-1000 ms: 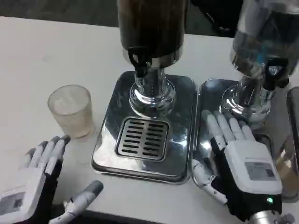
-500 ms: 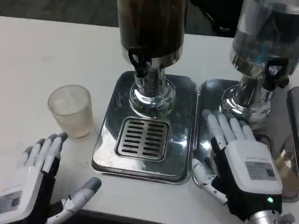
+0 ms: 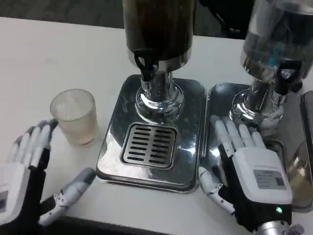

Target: Grasp the cup under the faucet to collect the drink, then remove the cup.

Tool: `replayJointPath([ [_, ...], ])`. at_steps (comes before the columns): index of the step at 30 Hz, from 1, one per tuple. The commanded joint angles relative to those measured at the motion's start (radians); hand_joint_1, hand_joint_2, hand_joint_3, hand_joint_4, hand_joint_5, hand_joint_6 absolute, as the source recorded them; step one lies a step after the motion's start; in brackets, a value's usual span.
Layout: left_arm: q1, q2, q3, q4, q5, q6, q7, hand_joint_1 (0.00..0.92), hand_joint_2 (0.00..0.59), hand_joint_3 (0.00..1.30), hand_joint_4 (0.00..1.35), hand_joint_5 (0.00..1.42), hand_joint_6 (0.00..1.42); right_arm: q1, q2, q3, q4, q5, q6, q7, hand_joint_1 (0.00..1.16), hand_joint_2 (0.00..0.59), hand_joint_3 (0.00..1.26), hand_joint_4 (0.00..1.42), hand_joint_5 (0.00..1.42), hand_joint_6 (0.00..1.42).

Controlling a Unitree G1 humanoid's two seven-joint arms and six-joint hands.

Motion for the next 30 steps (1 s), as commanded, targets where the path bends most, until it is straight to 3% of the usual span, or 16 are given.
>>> replayJointPath([
  [1,-0.083,0.002,0.041,0.127,-0.076,-0.072,0.057,0.000,0.145,0.00,0.00,0.00,0.00,0.003,0.007,0.007,-0.006,-0.012,0.008,-0.027,0.00,0.497,0.00,0.00,0.00,0.00],
  [4,-0.188,-0.011,0.072,0.287,-0.165,-0.161,0.085,0.000,0.131,0.00,0.00,0.00,0.00,-0.003,0.012,0.009,-0.002,-0.013,0.009,-0.030,0.00,0.497,0.00,0.00,0.00,0.00],
  [7,-0.266,-0.012,0.080,0.399,-0.182,-0.208,0.130,0.000,0.119,0.03,0.00,0.02,0.00,-0.001,0.018,0.006,-0.002,-0.012,0.012,-0.032,0.00,0.497,0.00,0.00,0.00,0.00],
  [10,-0.361,0.011,0.059,0.510,-0.211,-0.202,0.057,0.000,0.056,0.00,0.00,0.00,0.00,0.000,0.026,0.006,-0.002,-0.012,0.017,-0.034,0.00,0.497,0.00,0.00,0.00,0.00],
  [18,-0.529,0.051,0.023,0.744,-0.260,-0.220,-0.094,0.000,0.031,0.00,0.00,0.00,0.00,0.012,0.037,0.016,-0.014,-0.015,0.030,-0.032,0.00,0.497,0.00,0.00,0.00,0.00],
  [21,-0.584,0.051,0.012,0.822,-0.268,-0.210,-0.110,0.000,0.001,0.00,0.00,0.00,0.00,0.014,0.038,0.021,-0.015,-0.014,0.029,-0.032,0.00,0.497,0.00,0.00,0.00,0.00],
  [30,-0.679,0.027,-0.021,0.949,-0.273,-0.185,-0.124,0.000,0.000,0.00,0.00,0.00,0.00,0.016,0.043,0.031,-0.017,-0.014,0.036,-0.030,0.00,0.497,0.00,0.00,0.00,0.00],
])
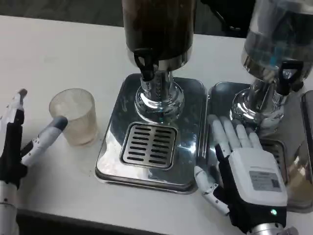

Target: Grasp the cup under the faucet to collect the drink, then remove the cup.

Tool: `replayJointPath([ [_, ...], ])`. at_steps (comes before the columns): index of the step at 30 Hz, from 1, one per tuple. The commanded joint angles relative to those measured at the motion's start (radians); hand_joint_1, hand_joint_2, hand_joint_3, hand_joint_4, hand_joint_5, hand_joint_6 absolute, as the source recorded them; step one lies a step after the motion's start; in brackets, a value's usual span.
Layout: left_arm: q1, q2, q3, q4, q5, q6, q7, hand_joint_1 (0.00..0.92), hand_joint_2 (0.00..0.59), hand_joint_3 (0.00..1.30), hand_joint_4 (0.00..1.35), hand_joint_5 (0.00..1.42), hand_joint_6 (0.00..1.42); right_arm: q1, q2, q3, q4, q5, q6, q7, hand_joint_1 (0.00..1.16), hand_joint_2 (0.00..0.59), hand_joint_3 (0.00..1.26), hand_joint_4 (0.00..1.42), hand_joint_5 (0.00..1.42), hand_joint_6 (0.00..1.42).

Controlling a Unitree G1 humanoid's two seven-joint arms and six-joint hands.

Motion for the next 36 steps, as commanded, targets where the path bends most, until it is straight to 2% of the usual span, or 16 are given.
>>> replayJointPath([
  [1,-0.054,-0.008,-0.023,0.058,-0.013,0.017,-0.016,0.000,0.000,0.00,0.00,0.00,0.00,0.009,0.002,0.006,-0.014,-0.003,0.007,-0.009,0.00,0.497,0.00,0.00,0.00,0.00],
  [2,-0.070,-0.014,-0.027,0.073,-0.016,0.028,-0.024,0.000,0.000,0.00,0.00,0.00,0.00,0.010,0.002,0.006,-0.015,-0.002,0.008,-0.008,0.00,0.497,0.00,0.00,0.00,0.00],
  [3,-0.086,-0.022,-0.032,0.087,-0.018,0.040,-0.029,0.047,0.000,0.00,0.00,0.00,0.00,0.011,0.001,0.007,-0.017,0.000,0.009,-0.006,0.00,0.497,0.00,0.00,0.00,0.00],
  [4,-0.101,-0.032,-0.034,0.099,-0.021,0.050,-0.037,0.142,0.018,0.00,0.00,0.00,0.00,0.012,0.000,0.006,-0.018,0.001,0.009,-0.004,0.00,0.497,0.00,0.00,0.00,0.00],
  [6,-0.122,-0.049,-0.047,0.115,-0.017,0.059,-0.047,0.197,0.021,0.00,0.00,0.00,0.00,0.013,-0.001,0.009,-0.022,-0.001,0.010,-0.002,0.00,0.497,0.00,0.00,0.00,0.00],
  [10,-0.134,-0.061,-0.075,0.127,-0.010,0.058,-0.058,0.212,0.026,0.00,0.00,0.00,0.00,0.024,0.004,0.012,-0.034,-0.008,0.022,-0.001,0.00,0.497,0.00,0.00,0.00,0.00],
  [16,-0.154,-0.064,-0.114,0.143,-0.001,0.070,-0.071,0.285,0.031,0.00,0.00,0.00,0.00,0.043,0.005,0.020,-0.053,-0.014,0.039,0.005,0.00,0.497,0.00,0.00,0.00,0.00],
  [24,-0.185,-0.077,-0.115,0.154,-0.005,0.064,-0.030,0.314,0.034,0.00,0.00,0.00,0.00,0.058,0.013,0.020,-0.066,-0.019,0.058,0.008,0.00,0.499,0.00,0.00,0.00,0.00],
  [36,-0.212,-0.112,-0.138,0.173,0.002,0.072,-0.030,0.344,0.039,0.00,0.00,0.03,0.02,0.079,0.019,0.026,-0.099,-0.027,0.083,0.021,0.00,0.502,0.00,0.00,0.00,0.00],
])
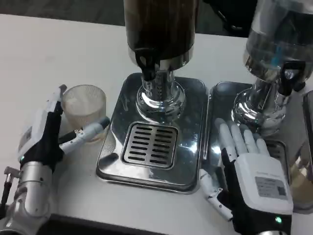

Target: Grasp the cup under the faucet to collect the drink, then remove the cup.

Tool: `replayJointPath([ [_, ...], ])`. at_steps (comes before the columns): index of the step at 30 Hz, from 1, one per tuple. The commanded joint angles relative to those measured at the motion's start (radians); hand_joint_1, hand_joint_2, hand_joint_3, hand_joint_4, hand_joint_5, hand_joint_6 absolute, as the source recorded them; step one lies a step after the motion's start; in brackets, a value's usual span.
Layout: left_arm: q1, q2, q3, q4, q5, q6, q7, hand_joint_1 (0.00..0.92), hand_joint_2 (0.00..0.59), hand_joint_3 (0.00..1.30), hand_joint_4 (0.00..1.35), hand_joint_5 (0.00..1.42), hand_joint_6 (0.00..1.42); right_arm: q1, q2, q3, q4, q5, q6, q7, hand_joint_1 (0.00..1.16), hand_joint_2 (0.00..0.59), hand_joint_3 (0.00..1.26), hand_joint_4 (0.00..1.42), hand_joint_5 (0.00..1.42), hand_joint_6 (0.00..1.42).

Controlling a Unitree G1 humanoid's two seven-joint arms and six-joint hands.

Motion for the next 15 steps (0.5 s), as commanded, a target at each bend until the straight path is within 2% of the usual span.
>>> replayJointPath([
  [1,-0.022,-0.015,-0.014,0.016,0.004,0.003,0.003,0.361,0.042,0.00,0.00,0.04,0.03,0.012,0.004,0.007,-0.020,-0.015,0.015,0.013,0.00,0.502,0.00,0.00,0.00,0.00],
  [6,-0.017,-0.023,-0.019,0.022,0.000,0.008,0.005,0.435,0.052,0.00,0.00,0.13,0.12,0.027,0.007,0.003,-0.031,-0.010,0.026,0.014,0.00,0.503,0.00,0.00,0.00,0.00],
  [7,-0.015,-0.024,-0.019,0.023,-0.002,0.008,0.006,0.456,0.054,0.00,0.02,0.21,0.19,0.027,0.009,0.005,-0.032,-0.010,0.028,0.013,0.00,0.503,0.00,0.00,0.00,0.00],
  [9,-0.015,-0.025,-0.018,0.025,-0.004,0.009,0.002,0.485,0.052,0.00,0.06,0.27,0.28,0.028,0.012,0.007,-0.033,-0.011,0.031,0.013,0.00,0.503,0.00,0.00,0.00,0.00],
  [14,-0.024,-0.025,-0.021,0.027,-0.011,0.009,-0.007,0.491,0.052,0.01,0.16,0.28,0.31,0.032,0.015,0.007,-0.035,-0.005,0.033,0.013,0.00,0.503,0.00,0.00,0.00,0.00],
  [15,-0.026,-0.026,-0.020,0.028,-0.014,0.009,-0.013,0.496,0.049,0.09,0.27,0.34,0.47,0.033,0.017,0.006,-0.035,-0.005,0.034,0.013,0.00,0.503,0.00,0.00,0.00,0.00],
])
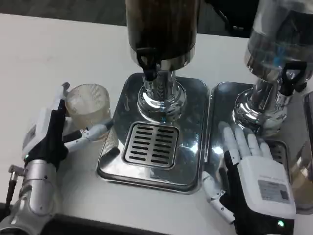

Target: Grasp the cup under the faucet to collect the drink, then remove the cup.

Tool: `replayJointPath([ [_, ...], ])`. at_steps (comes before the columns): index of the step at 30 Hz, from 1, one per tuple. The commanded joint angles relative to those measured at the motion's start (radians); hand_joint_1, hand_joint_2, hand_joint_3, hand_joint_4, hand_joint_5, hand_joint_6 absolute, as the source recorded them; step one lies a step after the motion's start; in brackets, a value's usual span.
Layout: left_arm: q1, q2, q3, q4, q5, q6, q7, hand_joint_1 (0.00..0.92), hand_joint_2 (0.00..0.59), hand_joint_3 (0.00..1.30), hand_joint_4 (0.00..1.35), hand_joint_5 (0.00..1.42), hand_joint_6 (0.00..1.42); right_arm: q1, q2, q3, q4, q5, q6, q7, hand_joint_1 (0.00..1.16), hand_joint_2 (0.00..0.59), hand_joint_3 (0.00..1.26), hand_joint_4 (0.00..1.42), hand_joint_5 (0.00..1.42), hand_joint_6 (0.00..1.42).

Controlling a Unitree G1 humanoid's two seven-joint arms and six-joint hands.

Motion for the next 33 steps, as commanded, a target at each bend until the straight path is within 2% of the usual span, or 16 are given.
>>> replayJointPath([
  [1,-0.010,-0.012,-0.007,0.012,-0.005,0.007,-0.035,0.502,0.048,0.12,0.32,0.38,0.54,0.008,0.009,0.003,-0.013,-0.004,0.007,0.003,0.00,0.503,0.00,0.00,0.00,0.00],
  [3,-0.016,-0.012,-0.013,0.012,-0.002,0.008,-0.042,0.507,0.050,0.18,0.37,0.43,0.66,0.010,0.011,0.004,-0.015,-0.005,0.008,0.001,0.00,0.503,0.00,0.00,0.00,0.00],
  [5,-0.019,-0.011,-0.018,0.012,-0.001,0.009,-0.042,0.512,0.053,0.27,0.40,0.54,0.83,0.013,0.014,0.004,-0.018,-0.006,0.009,0.000,0.00,0.503,0.00,0.00,0.00,0.00],
  [8,-0.022,-0.011,-0.022,0.012,-0.002,0.010,-0.038,0.520,0.056,0.39,0.48,0.66,0.98,0.016,0.016,0.001,-0.019,-0.002,0.007,0.001,0.00,0.501,0.00,0.00,0.00,0.00],
  [12,-0.020,-0.008,-0.032,0.008,0.008,0.010,-0.001,0.567,0.073,0.60,0.70,0.86,1.14,0.013,0.018,0.001,-0.017,0.000,0.006,0.004,0.00,0.501,0.00,0.00,0.00,0.00],
  [17,-0.015,-0.004,-0.040,0.005,0.021,0.008,0.053,0.583,0.064,0.74,0.83,0.98,1.22,0.010,0.020,-0.001,-0.011,0.006,0.003,0.006,0.00,0.503,0.00,0.00,0.00,0.00],
  [24,-0.015,0.001,-0.056,0.001,0.041,0.009,0.127,0.602,0.006,0.83,0.94,1.08,1.29,0.005,0.019,-0.003,-0.006,0.008,0.001,0.004,0.00,0.503,0.00,0.00,0.00,0.01],
  [33,-0.010,0.007,-0.059,-0.013,0.055,-0.020,0.179,0.609,0.000,0.86,0.95,1.12,1.32,-0.003,0.008,-0.007,-0.004,0.008,-0.006,0.003,0.00,0.503,0.00,0.00,0.00,0.02],
])
